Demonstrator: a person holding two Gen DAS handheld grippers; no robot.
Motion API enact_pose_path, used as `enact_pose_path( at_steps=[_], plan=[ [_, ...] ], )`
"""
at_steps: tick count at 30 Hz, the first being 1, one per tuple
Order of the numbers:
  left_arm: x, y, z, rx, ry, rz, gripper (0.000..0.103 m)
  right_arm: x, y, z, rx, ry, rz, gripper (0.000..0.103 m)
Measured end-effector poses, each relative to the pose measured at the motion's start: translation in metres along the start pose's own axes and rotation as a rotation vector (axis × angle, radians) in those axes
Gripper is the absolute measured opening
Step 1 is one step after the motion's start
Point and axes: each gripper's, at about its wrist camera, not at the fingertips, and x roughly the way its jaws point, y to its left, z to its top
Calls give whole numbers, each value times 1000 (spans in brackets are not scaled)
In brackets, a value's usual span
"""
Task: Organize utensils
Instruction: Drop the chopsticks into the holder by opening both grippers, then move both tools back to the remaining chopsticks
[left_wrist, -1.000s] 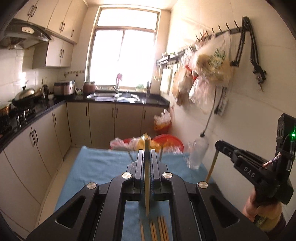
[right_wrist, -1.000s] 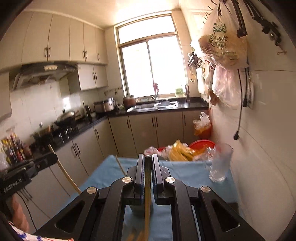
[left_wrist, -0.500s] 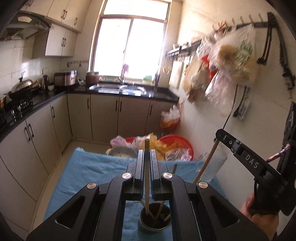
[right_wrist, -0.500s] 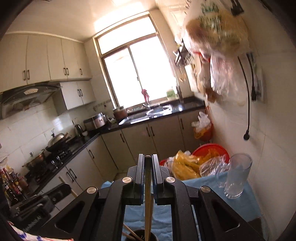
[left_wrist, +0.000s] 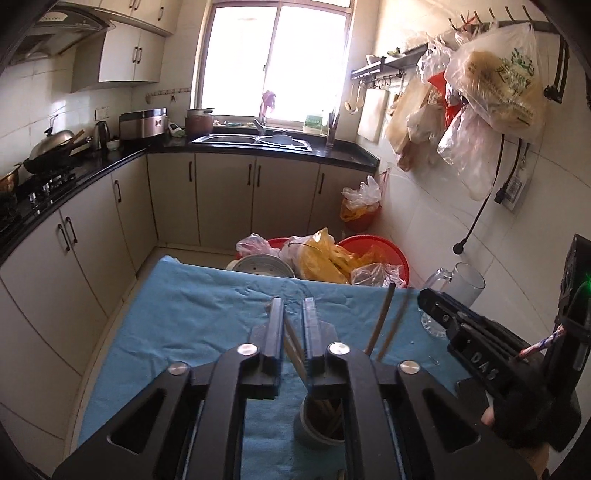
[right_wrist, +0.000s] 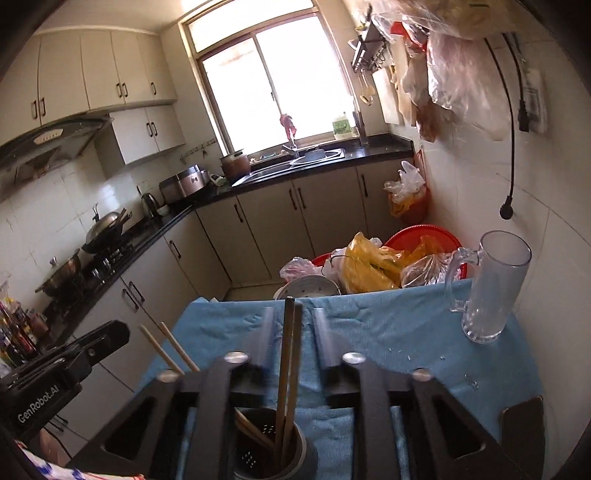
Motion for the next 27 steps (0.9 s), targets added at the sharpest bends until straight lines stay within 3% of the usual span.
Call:
enact_pose_path(
  at_steps=[2, 8, 11, 15, 19, 21, 25, 27],
  plan=[
    [-11, 5, 1, -19, -11, -3, 21, -13, -2, 2, 9, -11, -2, 36],
    [-56, 21, -16, -47, -41, -10, 32, -52, -14, -17, 13, -1, -18, 45],
    [-72, 30, -34, -65, -33, -16, 39, -64, -25, -42, 10, 44, -40, 49],
    [-78, 44, -75, -89, 21, -12, 43, -63, -39, -101, 11, 169, -49, 51],
    [-58, 56, -128, -124, 157, -30, 43, -50, -41, -172, -14, 340, 5, 50],
    [-42, 59, -156, -139, 239, -55, 43, -45, -35, -199, -41, 402, 36, 40],
    [-17, 52, -192, -131, 339, -101, 20, -40, -23, -223, -101, 446, 50, 27],
    [-6, 42, -201, -98, 362, -106, 20, -38, -17, -224, -138, 442, 37, 24]
  ],
)
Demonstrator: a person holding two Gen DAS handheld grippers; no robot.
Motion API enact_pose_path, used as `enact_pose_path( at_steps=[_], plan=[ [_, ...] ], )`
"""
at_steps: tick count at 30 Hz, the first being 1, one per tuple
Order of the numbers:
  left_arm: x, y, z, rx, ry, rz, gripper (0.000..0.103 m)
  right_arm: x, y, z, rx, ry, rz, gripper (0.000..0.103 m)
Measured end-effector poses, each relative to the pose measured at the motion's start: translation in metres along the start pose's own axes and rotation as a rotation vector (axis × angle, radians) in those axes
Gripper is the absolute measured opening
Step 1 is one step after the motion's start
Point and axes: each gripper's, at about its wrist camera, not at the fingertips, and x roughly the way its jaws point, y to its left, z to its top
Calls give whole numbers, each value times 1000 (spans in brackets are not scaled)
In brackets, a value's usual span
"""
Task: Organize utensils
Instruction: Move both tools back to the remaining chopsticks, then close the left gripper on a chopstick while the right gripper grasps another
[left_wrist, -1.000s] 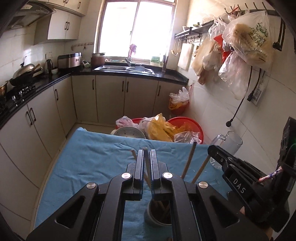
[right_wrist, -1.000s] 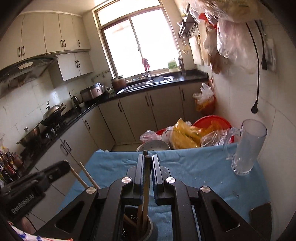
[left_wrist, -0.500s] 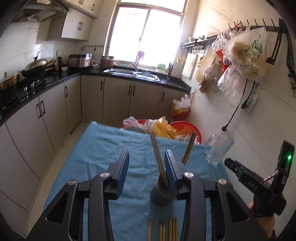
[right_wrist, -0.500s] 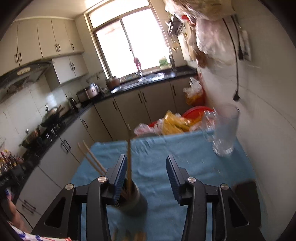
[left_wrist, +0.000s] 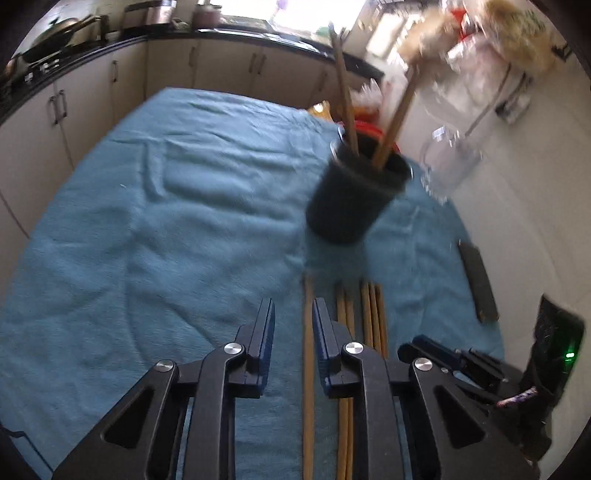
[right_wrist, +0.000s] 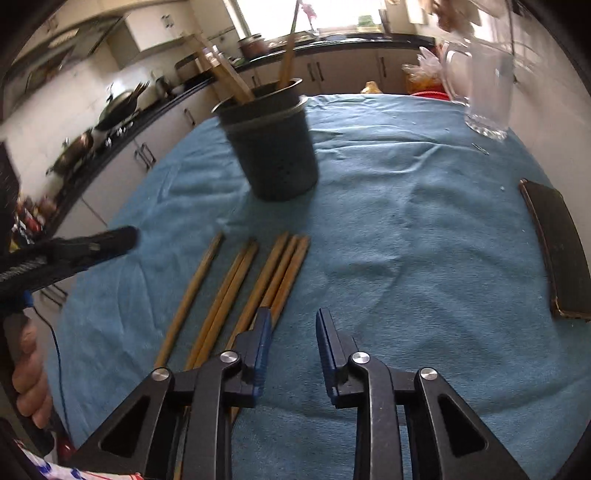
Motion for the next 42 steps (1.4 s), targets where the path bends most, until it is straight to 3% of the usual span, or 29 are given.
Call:
enact_pose_path(
  at_steps=[7, 10, 13, 22, 28, 30, 35, 42],
  plan=[
    [40, -22, 0, 86, 73, 40, 20, 17, 6, 7, -32, 16, -23, 20],
    [52, -21, 2, 99, 100, 71, 13, 20, 10, 10, -42, 8, -48, 18],
    [54, -19, 5, 104, 93, 78, 8, 25, 11, 17, -46, 16, -55, 18],
    [63, -23, 14, 129, 96, 100, 8, 44, 16, 39, -58, 77, -132, 14],
    [67, -23, 20, 98, 101, 93, 8, 51, 21, 49, -68, 112, -162, 13],
    [65, -19, 19, 78, 104, 84, 7, 50, 20, 49, -69, 115, -164, 8],
    [32, -18, 17, 75, 24, 73, 6, 15, 13, 53, -28, 14, -83, 7],
    [-53, -28, 9, 105, -137, 32, 6, -61, 18, 47, -64, -177, -87, 7]
  ],
)
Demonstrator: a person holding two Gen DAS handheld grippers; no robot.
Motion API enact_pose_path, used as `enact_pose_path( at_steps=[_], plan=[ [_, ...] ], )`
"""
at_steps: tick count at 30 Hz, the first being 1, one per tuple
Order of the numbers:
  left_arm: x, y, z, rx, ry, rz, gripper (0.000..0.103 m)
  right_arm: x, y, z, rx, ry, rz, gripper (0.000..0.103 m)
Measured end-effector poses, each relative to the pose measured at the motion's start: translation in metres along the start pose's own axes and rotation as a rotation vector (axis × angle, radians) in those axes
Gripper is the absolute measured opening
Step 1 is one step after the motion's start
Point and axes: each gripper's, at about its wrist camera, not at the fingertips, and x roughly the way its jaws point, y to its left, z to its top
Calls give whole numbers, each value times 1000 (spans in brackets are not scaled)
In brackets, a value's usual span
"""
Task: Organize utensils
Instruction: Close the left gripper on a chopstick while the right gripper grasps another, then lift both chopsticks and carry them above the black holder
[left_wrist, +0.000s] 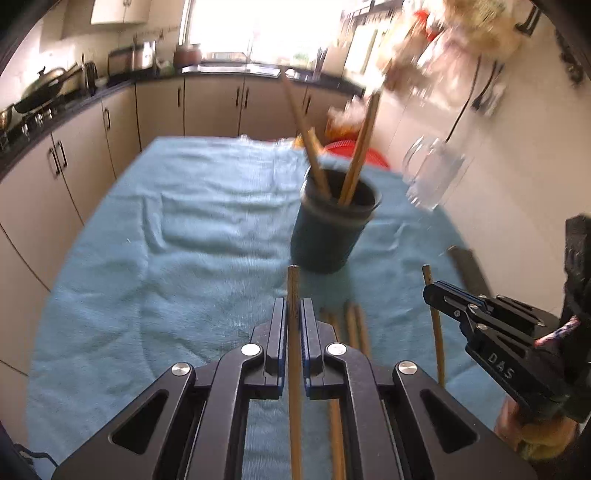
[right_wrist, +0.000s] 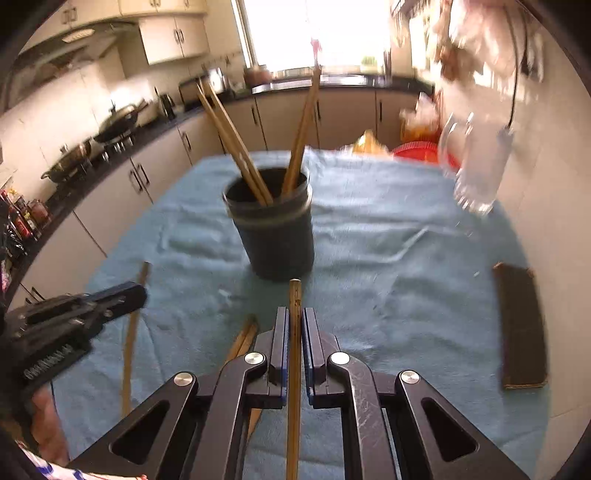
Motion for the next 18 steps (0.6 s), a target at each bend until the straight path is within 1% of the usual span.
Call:
enact_pose_path(
  at_steps=[3, 9, 14, 18],
  plan=[
    [-32, -4, -1, 10, -62, -11, 6, -31, 3, -2, -11, -65, 0, 7],
    [-72, -17, -8, 33, -149, -12, 6, -81, 8, -5, -22, -167, 11, 7],
    [-104, -29, -12, 73, -226, -11, 6, -110, 12, -5, -38, -226, 14, 7],
    [-119, -36, -8, 83, -261, -31, 6, -123, 15, -1, -41, -258, 19, 7]
  ],
)
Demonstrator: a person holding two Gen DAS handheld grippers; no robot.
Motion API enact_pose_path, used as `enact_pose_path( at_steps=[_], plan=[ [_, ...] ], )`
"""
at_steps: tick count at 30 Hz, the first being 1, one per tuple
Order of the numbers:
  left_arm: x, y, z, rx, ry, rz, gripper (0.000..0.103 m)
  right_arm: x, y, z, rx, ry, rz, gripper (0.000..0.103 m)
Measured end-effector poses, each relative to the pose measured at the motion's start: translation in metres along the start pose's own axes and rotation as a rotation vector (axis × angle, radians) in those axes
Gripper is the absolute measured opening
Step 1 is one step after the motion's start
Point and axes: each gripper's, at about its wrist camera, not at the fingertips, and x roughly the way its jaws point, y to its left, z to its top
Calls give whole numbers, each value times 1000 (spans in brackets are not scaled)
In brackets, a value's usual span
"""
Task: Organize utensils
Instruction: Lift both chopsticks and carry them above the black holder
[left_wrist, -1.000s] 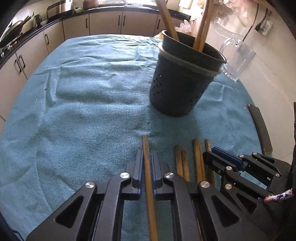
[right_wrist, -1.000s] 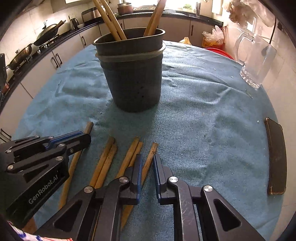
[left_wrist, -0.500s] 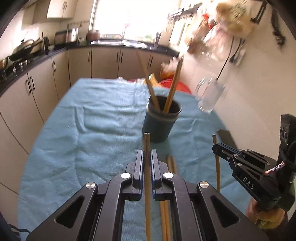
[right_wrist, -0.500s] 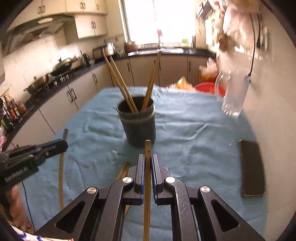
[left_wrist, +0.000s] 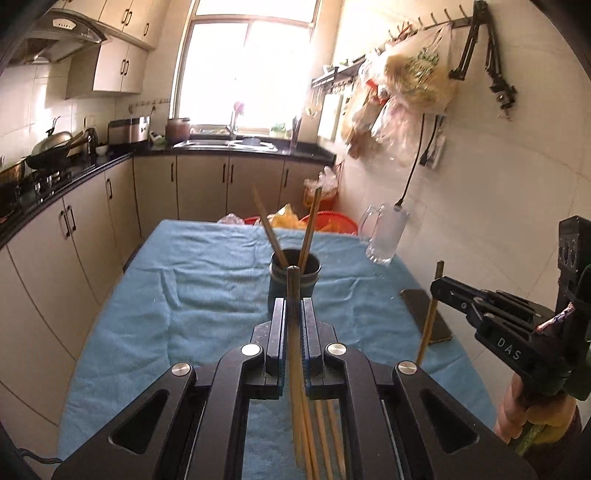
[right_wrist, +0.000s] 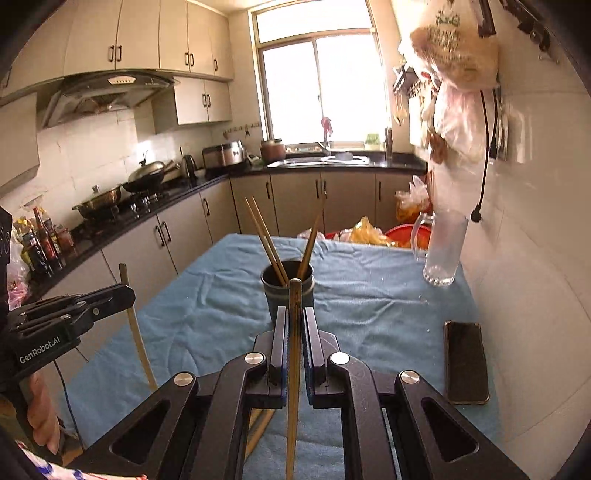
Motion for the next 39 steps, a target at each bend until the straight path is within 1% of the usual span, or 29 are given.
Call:
enact_pose_path(
  at_steps=[7, 11, 13, 17, 20, 24, 27, 30, 34, 36, 39],
  plan=[
    [-7, -2, 27, -2, -45, -11, 6, 4, -2, 22, 5, -36, -2, 7],
    [-2, -3, 56, 4, -79, 1, 6, 13, -4, 45, 11, -64, -6, 7],
    [2, -2, 74, -2, -106, 10, 6, 18, -5, 62, 16, -89, -11, 7],
    [17, 6, 110, -54, -130, 3, 6, 28, -6, 99, 41, -140, -19, 7],
    [32, 11, 135, -82, -152, 17, 6, 39, -11, 129, 79, -183, -9, 7],
    [55, 16, 161, -109, -184, 38, 6, 57, -15, 158, 120, -238, -6, 7],
    [78, 15, 174, -123, -191, 49, 6, 77, -18, 169, 134, -256, -6, 7],
    [103, 13, 179, -113, -181, 67, 6, 100, -17, 171, 127, -243, -14, 7],
    [146, 14, 172, -112, -118, 72, 7, 131, -18, 159, 115, -198, -27, 7],
    [170, 17, 164, -120, -64, 66, 7, 148, -20, 150, 116, -161, -27, 7],
    [195, 25, 154, -141, -7, 59, 6, 171, -24, 139, 121, -106, -21, 7]
  ],
)
